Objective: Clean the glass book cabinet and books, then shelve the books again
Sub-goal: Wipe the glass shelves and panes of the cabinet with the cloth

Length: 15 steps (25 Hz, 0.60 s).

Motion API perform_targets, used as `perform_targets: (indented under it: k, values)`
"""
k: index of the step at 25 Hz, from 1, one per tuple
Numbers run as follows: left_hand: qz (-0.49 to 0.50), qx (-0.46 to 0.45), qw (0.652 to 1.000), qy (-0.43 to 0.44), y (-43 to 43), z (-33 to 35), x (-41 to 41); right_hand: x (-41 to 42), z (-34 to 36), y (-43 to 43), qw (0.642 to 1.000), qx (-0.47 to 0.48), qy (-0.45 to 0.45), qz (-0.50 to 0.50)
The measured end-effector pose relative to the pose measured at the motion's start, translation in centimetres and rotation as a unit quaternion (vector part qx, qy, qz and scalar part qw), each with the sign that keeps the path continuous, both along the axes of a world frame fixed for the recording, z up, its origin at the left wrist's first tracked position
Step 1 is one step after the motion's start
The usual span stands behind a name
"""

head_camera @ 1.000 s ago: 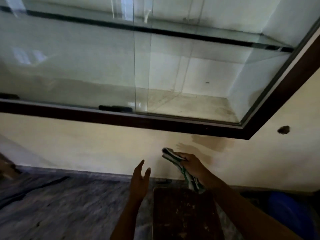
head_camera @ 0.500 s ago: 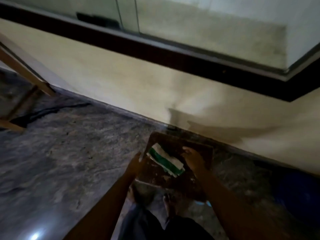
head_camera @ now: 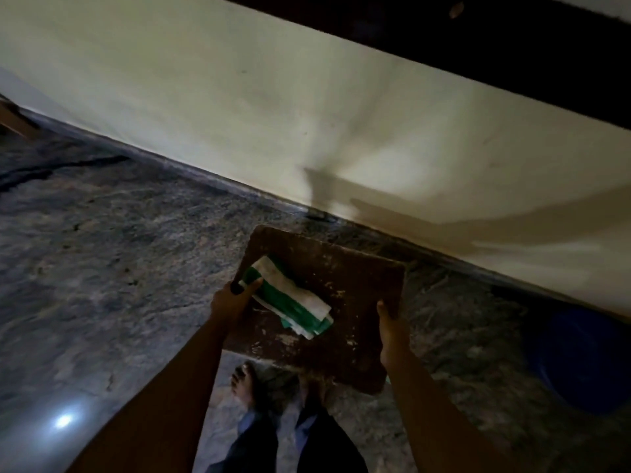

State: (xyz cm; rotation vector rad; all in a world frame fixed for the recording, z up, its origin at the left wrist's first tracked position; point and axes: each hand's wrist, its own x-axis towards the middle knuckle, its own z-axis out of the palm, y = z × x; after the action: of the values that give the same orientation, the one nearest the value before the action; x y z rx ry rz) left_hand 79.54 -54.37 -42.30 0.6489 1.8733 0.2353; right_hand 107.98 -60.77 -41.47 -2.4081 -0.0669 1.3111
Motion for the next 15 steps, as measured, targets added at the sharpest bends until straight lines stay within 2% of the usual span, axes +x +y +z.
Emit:
perform_targets:
  k: [3, 5, 9, 12, 14, 15]
  values:
    - [-0.007, -0.016, 1.000, -0.022, -0.6, 0.1, -1.4, 0.3, 0.0, 0.3, 0.999, -0.014, 0.051, -0.008]
    - [0.016, -0.024, 1.000, -0.005, -2.8, 2.0, -2.1, -0.5, 0.0, 0.1, 0.995, -0.031, 0.090, 0.017]
    - [0.137, -0.033, 0.990, -0.003, -9.8, 5.1, -5.9, -0.5, -8.0, -1.9, 0.990, -0.046, 0.092, 0.097]
    - [0.242, -0.055, 0.969, -0.009, -16.2, 6.1, -10.9, -7.5, -1.9, -1.1, 0.974, -0.072, 0.137, 0.166]
    - [0.287, -0.066, 0.956, -0.011, -20.5, 5.6, -14.1, -14.1, 7.2, -0.8, 0.959, -0.071, 0.153, 0.229]
    - [0.317, -0.065, 0.946, -0.004, -23.0, 7.6, -15.8, -17.8, 9.5, -1.7, 0.951, -0.089, 0.146, 0.257]
